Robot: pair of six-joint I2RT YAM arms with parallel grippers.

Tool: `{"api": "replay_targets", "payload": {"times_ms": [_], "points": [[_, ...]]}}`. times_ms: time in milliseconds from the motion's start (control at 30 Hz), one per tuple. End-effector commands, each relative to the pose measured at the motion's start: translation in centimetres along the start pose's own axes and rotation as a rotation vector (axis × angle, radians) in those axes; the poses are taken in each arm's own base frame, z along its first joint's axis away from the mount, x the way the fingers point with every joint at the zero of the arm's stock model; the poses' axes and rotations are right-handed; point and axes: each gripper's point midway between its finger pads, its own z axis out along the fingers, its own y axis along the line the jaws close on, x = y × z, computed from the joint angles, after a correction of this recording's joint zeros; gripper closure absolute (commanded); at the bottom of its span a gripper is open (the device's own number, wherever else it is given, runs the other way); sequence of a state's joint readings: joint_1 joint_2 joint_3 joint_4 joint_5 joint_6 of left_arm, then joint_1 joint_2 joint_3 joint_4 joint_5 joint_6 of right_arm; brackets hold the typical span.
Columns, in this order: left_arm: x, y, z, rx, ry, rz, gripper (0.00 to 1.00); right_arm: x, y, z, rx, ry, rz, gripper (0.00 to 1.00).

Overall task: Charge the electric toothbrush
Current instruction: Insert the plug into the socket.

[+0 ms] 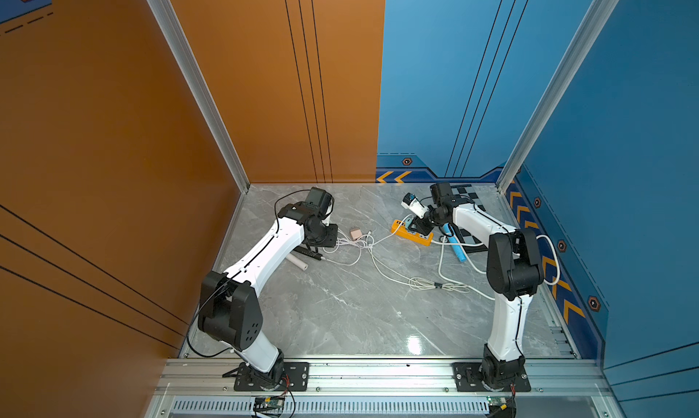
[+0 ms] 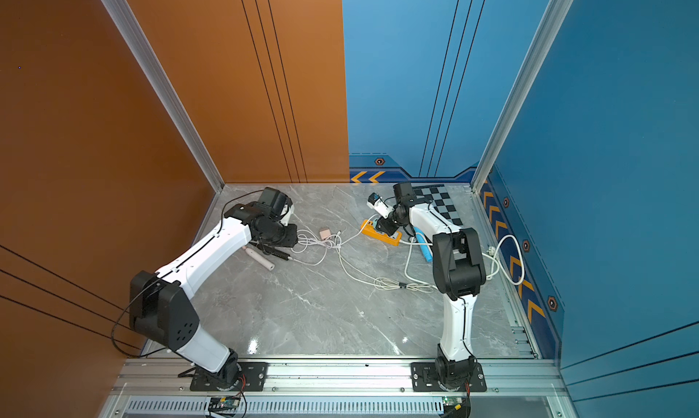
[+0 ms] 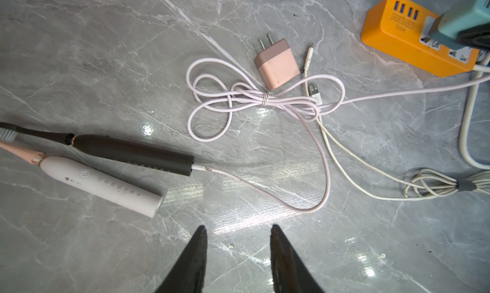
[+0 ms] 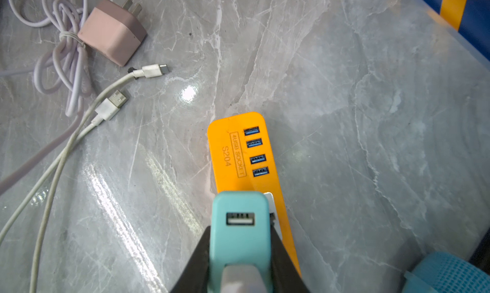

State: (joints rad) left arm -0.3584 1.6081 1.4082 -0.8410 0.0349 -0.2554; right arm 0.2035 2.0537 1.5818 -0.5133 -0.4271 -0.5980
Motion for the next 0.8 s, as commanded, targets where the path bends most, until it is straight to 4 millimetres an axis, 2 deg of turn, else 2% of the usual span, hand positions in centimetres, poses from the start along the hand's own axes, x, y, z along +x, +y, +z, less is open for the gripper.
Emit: {"api": "replay_targets", "payload": {"times_ms": [0,200,333,500,600,667,767], "points": [[-0.5,-0.7,-1.5,0.036,-0.032,0.015,0.52,2.5,0.4,1.1,-0.082,0.068,0.01,0.7],[-0.5,-1.2,-1.7,0.049,-0.036,0.036,0.4,4.5,-0.1,2.5,-0.098,0.14,-0.006,0.69],[-0.6,-1.1,-1.9,0.044,-0.045,0.041,0.36,4.8,-0.3,2.5,-0.093,0.17,-0.026,0.69],[-0.7,-1.1,-1.9,0.041,-0.047,0.043,0.3,6.3,0.7,2.6,-0.098,0.262,-0.033,0.65],[-0.6,-1.1,-1.8,0.043,-0.044,0.047,0.29,8.1,0.2,2.1,-0.052,0.345,-0.031,0.64],[-0.6,-1.2,-1.8,0.048,-0.043,0.047,0.28,9.1,0.1,2.2,-0.042,0.389,-0.034,0.67],[-0.7,-1.4,-1.7,0.056,-0.044,0.045,0.28,8.1,0.2,2.3,-0.049,0.351,0.009,0.71]]}}
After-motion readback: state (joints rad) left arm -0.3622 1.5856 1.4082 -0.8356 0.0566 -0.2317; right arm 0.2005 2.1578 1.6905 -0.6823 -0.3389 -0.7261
